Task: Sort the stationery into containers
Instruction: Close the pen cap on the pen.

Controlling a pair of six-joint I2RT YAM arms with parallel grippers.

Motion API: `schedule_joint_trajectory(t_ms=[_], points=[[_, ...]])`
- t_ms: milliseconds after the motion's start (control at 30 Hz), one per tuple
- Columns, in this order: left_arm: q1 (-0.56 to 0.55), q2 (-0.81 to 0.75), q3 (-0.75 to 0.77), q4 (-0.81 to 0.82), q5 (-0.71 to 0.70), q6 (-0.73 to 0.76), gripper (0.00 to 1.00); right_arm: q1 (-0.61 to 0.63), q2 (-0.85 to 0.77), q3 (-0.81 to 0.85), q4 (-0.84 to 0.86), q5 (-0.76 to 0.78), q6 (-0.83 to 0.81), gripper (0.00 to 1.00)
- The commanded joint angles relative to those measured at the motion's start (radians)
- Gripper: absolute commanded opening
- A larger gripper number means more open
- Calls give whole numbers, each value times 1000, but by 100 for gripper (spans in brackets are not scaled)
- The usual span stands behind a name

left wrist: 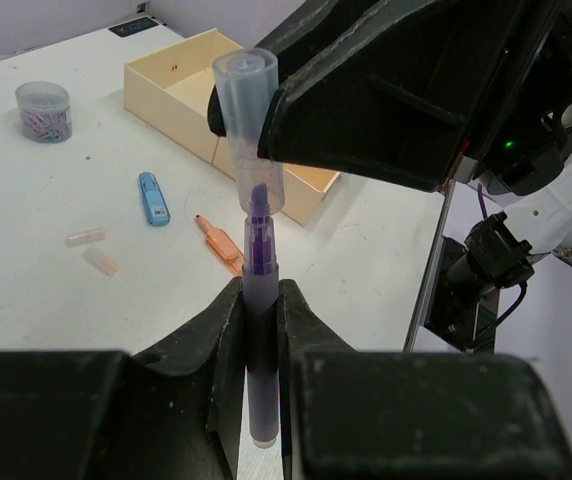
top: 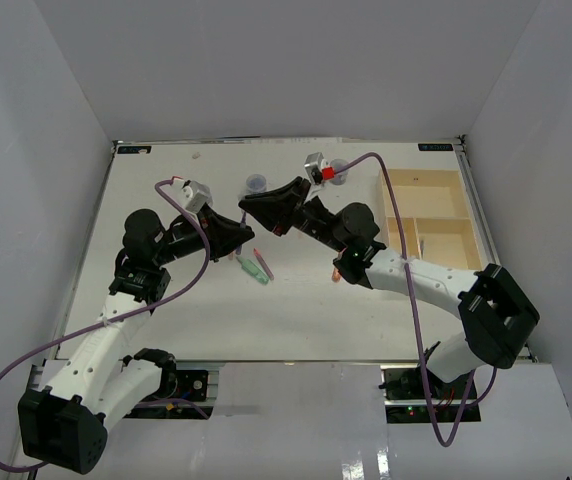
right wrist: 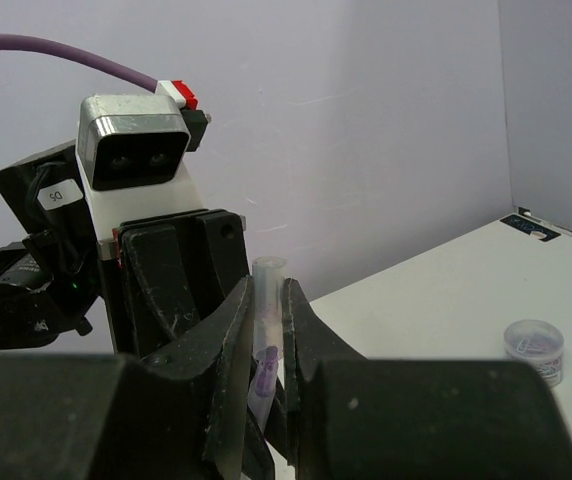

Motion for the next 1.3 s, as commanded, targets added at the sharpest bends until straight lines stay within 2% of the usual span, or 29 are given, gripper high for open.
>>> schedule_joint_trajectory(t_ms=[0,233,467,833,1133,1267], points=[[-6,-22,-9,31,9,-1,0,8,-2,-15,78,2,13,8],[-6,-16,-11,67,13,-29,0,8,-4,-28,95,-4,28,8],[-7,6,-20,184,32,-70,0,8,2,-28,126,-21,54,9],[-10,26,-32,376,33,-138,0,8,-24,-39,143,-28,60,18],[-17,47,-3,400,9,-136,0,8,-47,-44,127,-31,45,23],[-17,52,8,403,1,-136,0,8,-57,-47,113,-34,33,30]])
